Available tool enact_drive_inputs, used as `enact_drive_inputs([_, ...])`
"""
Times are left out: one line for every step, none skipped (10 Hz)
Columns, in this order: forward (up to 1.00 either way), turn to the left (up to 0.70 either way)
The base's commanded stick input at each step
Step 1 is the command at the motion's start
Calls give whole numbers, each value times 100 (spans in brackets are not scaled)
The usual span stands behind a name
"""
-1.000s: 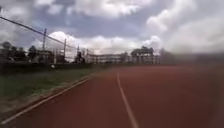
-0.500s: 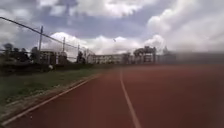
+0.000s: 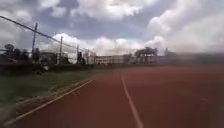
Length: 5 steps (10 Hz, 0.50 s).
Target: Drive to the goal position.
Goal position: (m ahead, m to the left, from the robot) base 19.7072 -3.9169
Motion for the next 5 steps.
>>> enact_drive_inputs([100, 0])
enact_drive_inputs([100, 0])
enact_drive_inputs([100, -8])
enact_drive_inputs([100, -30])
enact_drive_inputs([100, -10])
